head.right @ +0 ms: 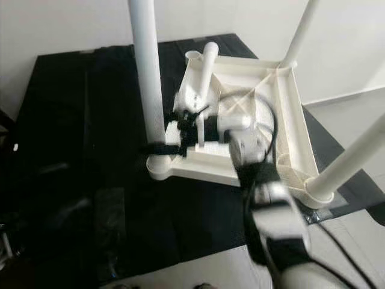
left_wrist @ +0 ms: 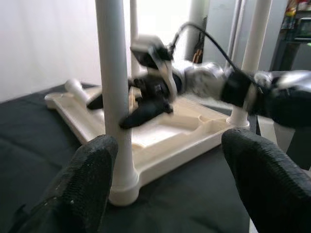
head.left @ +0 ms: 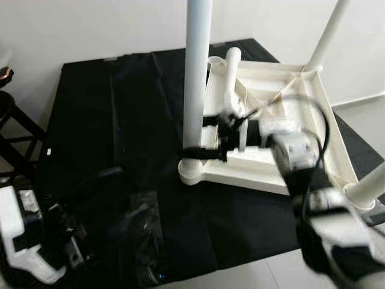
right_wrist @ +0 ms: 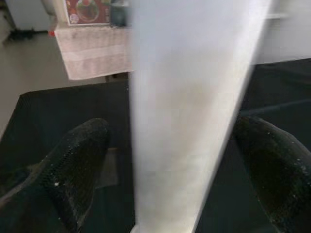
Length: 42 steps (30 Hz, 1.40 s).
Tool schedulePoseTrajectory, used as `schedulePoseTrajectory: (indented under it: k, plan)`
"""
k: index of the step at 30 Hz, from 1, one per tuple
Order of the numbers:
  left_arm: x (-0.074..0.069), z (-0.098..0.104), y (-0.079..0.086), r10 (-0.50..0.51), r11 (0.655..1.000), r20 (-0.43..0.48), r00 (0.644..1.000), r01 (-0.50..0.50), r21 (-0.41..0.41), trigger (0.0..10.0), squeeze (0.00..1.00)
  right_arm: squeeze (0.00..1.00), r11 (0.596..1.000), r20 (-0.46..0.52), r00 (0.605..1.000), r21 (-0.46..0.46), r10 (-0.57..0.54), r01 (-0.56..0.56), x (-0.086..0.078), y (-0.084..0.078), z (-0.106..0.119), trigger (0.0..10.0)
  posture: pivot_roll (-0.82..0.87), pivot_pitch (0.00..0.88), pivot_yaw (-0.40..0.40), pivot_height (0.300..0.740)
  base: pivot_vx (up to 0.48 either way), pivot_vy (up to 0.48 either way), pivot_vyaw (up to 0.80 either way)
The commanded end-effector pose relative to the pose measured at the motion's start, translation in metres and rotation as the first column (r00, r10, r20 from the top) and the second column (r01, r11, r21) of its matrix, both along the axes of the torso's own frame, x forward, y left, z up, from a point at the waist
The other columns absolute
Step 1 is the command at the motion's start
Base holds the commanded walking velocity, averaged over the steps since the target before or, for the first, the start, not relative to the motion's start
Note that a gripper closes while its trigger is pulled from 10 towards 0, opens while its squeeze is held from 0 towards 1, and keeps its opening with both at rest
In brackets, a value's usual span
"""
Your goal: Building children table
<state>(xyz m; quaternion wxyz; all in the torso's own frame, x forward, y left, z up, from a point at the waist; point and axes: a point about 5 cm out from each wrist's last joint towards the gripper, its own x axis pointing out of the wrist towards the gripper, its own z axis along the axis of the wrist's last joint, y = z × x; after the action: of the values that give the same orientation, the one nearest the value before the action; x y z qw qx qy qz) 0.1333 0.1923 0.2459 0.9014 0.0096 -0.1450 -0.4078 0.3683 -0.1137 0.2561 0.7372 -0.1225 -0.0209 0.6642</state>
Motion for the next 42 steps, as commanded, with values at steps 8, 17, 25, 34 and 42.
schedulePoseTrajectory:
  k: [8,17,25,34,42]
  plan:
    - [-0.009,0.004,-0.002,-0.005,1.000,-0.012,1.000,0.005,0.013,10.0,0.00,0.00,1.000,-0.055,0.998,0.008,0.005,-0.005,0.006,-0.007,-0.008,0.0,0.19,0.212,-0.024,0.740,0.000,0.000,0.00]
    - [-0.009,0.003,-0.003,-0.008,1.000,-0.021,1.000,0.008,0.007,10.0,0.00,0.00,0.999,-0.065,0.997,0.002,0.044,-0.044,0.007,-0.013,-0.008,0.0,0.17,0.204,-0.029,0.740,0.000,0.000,0.00]
    - [-0.007,0.000,-0.005,-0.016,1.000,-0.019,1.000,0.016,-0.003,10.0,0.00,0.00,0.985,-0.063,0.985,0.061,-0.160,0.164,-0.003,-0.014,-0.047,0.0,0.13,0.193,-0.046,0.740,0.000,0.000,0.00]
    - [-0.001,0.001,-0.004,-0.043,0.999,-0.015,0.999,0.042,-0.005,10.0,0.00,0.00,0.624,-0.054,0.625,0.039,-0.779,0.781,-0.102,0.030,-0.100,0.0,0.11,0.197,-0.011,0.740,0.000,0.000,0.00]
    - [0.012,0.003,-0.002,-0.068,0.998,0.016,0.998,0.068,0.002,10.0,0.00,0.00,0.625,-0.046,0.629,0.084,-0.776,0.776,-0.080,0.038,-0.081,0.0,0.09,0.152,0.011,0.740,0.000,0.000,0.00]
